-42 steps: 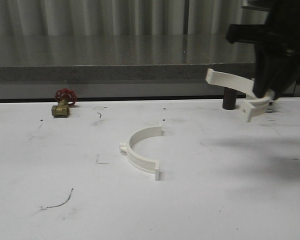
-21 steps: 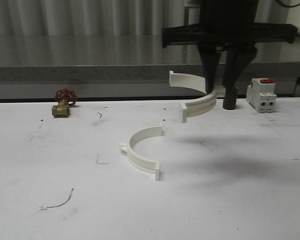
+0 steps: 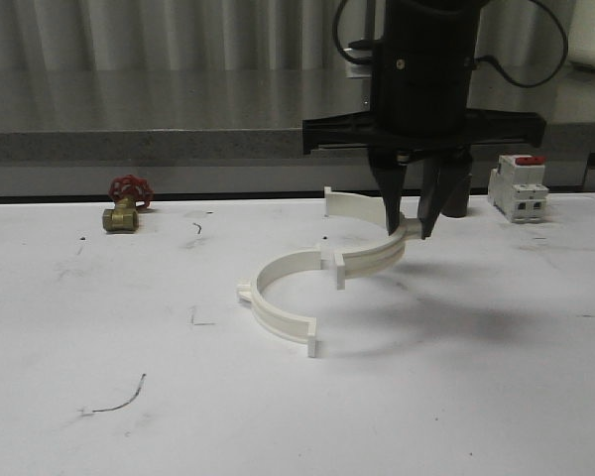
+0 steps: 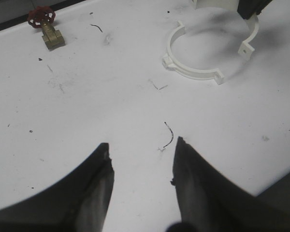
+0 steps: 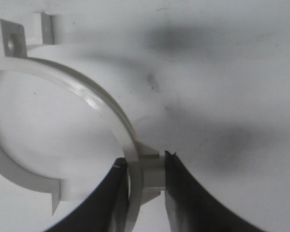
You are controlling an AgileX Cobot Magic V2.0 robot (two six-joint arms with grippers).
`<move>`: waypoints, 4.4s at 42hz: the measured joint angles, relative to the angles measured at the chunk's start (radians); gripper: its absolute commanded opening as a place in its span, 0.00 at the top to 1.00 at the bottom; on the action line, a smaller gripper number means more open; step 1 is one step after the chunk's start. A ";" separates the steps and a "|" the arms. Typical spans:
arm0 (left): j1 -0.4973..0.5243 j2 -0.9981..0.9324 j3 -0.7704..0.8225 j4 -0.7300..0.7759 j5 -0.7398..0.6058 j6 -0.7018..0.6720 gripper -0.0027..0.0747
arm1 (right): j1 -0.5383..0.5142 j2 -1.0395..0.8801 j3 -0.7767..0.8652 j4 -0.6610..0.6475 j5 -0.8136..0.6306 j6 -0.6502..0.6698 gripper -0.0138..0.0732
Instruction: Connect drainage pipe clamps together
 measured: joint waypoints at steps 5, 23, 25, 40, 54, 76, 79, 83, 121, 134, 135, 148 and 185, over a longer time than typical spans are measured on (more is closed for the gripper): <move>0.000 0.000 0.000 0.000 0.000 0.000 0.59 | 0.000 0.026 0.000 0.000 -0.009 0.002 0.65; 0.000 0.000 0.000 0.000 0.000 0.000 0.59 | 0.000 0.081 -0.002 -0.002 -0.044 0.002 0.65; 0.000 0.000 0.000 0.000 0.000 0.000 0.59 | 0.000 0.089 -0.002 -0.002 -0.046 0.002 0.65; 0.000 0.000 0.000 0.000 0.000 0.000 0.59 | 0.000 0.124 -0.003 -0.002 -0.070 0.006 0.65; 0.000 0.000 0.000 0.000 0.000 0.000 0.59 | 0.000 0.124 -0.003 0.000 -0.094 0.012 0.65; 0.000 0.000 0.000 0.000 0.000 0.000 0.59 | 0.000 0.124 -0.003 -0.002 -0.112 0.026 0.45; 0.000 0.000 0.000 0.000 0.000 0.000 0.59 | 0.000 0.124 -0.003 -0.002 -0.118 0.028 0.46; 0.000 0.000 0.000 0.000 0.000 0.000 0.59 | 0.000 0.124 -0.003 -0.002 -0.121 0.028 0.46; 0.000 0.000 0.000 0.000 0.000 0.000 0.59 | 0.000 -0.595 0.263 -0.038 -0.041 -0.430 0.46; 0.000 0.000 0.000 0.000 0.000 0.000 0.59 | 0.000 -0.895 0.540 -0.038 -0.069 -0.496 0.46; 0.000 0.000 0.000 0.000 0.000 0.000 0.59 | 0.000 -0.914 0.558 -0.038 -0.069 -0.495 0.46; 0.000 0.000 0.000 0.000 0.000 0.000 0.59 | 0.000 -1.200 0.760 -0.038 -0.085 -0.496 0.46; 0.000 0.000 0.000 -0.002 0.000 0.000 0.99 | 0.000 -1.457 0.824 -0.038 -0.078 -0.496 0.92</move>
